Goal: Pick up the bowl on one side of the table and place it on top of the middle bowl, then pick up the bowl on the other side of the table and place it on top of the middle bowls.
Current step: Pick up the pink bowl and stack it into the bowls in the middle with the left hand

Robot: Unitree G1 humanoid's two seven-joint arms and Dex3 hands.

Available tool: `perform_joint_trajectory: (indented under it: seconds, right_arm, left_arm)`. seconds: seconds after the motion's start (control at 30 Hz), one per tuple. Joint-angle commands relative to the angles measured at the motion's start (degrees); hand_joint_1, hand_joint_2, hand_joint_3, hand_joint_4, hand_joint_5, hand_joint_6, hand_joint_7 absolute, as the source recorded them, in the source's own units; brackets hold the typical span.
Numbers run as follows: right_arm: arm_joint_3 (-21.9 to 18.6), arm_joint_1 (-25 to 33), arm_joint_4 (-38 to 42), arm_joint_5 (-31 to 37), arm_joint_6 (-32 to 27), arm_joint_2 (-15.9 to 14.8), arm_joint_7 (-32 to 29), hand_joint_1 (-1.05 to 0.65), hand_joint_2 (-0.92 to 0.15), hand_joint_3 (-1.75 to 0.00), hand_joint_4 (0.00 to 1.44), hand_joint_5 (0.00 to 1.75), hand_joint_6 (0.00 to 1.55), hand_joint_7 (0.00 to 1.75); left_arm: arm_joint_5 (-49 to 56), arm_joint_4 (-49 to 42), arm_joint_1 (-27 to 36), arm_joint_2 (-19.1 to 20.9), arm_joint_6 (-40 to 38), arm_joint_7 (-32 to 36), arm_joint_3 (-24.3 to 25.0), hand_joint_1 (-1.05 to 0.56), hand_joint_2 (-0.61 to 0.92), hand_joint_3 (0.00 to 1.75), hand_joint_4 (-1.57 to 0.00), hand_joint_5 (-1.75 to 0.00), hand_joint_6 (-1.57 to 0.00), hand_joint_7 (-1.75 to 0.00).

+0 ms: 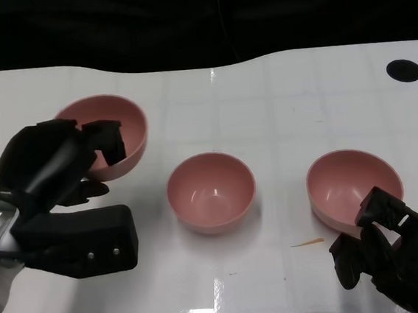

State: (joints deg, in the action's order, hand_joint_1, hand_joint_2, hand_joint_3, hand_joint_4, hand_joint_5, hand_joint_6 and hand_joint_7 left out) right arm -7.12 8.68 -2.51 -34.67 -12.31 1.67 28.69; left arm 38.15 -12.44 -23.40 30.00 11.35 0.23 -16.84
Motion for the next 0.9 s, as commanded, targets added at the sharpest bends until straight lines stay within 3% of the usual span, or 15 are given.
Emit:
perform_joint_trajectory:
  seconds: [0.03, 0.43, 0.47, 0.5, 0.53, 0.73, 0.9]
  right_arm:
    - [-0.5, 0.2, -0.4, 0.1, 0.1, -0.8, -0.2, 0.00, -0.62, -1.28, 0.96, 1.75, 0.68, 1.75]
    - [-0.3, 0.2, -0.8, 0.4, 0.1, -0.5, -0.9, 0.00, -0.60, -1.28, 0.97, 1.75, 0.68, 1.75]
    - [-0.3, 0.2, -0.6, 0.3, 0.3, -0.4, -0.7, 0.00, -0.60, -1.28, 0.97, 1.75, 0.68, 1.75]
    - [-0.3, 0.1, -0.4, 0.3, 0.4, -0.4, -0.6, 0.00, -0.60, -1.28, 0.97, 1.75, 0.68, 1.75]
    - [-0.3, 0.0, -0.3, 0.2, 0.4, -0.4, -0.5, 0.00, -0.60, -1.28, 0.97, 1.75, 0.68, 1.75]
    - [-0.2, -0.1, -0.5, 0.0, 0.0, -0.3, -0.8, 0.00, -0.59, -1.29, 0.97, 1.75, 0.69, 1.75]
    - [0.1, -0.1, -0.4, 1.0, 1.0, -0.1, -1.2, 0.00, -0.58, -1.30, 0.98, 1.75, 0.69, 1.75]
  left_arm:
    - [-0.2, 2.6, 0.6, 0.0, -1.2, -2.3, 0.6, 0.00, 0.91, 0.06, -0.62, -1.75, -0.58, -1.60]
    - [-1.7, 4.2, -0.3, -1.3, 1.8, -4.6, 0.3, -0.03, 0.92, 0.12, -0.61, -1.75, -0.56, -1.60]
    - [-1.2, 4.6, -0.7, -1.7, 1.8, -4.9, -0.3, -0.03, 0.92, 0.13, -0.64, -1.71, -0.59, -1.56]
    - [-1.2, 4.9, -1.1, -2.2, 2.1, -5.1, -0.7, -0.04, 0.92, 0.14, -0.69, -1.62, -0.68, -1.40]
    - [-1.1, 5.0, -1.5, -2.6, 2.5, -5.1, -1.0, -0.04, 0.92, 0.15, -0.68, -1.67, -0.71, -1.37]
    - [0.2, 3.3, -3.1, -3.5, 5.7, -3.5, -1.6, -0.08, 0.92, 0.15, -0.66, -1.74, -0.68, -1.46]
    - [1.7, 2.0, -4.0, -4.4, 7.3, -2.8, -2.2, -0.07, 0.92, 0.13, -0.68, -1.75, -0.60, -1.63]
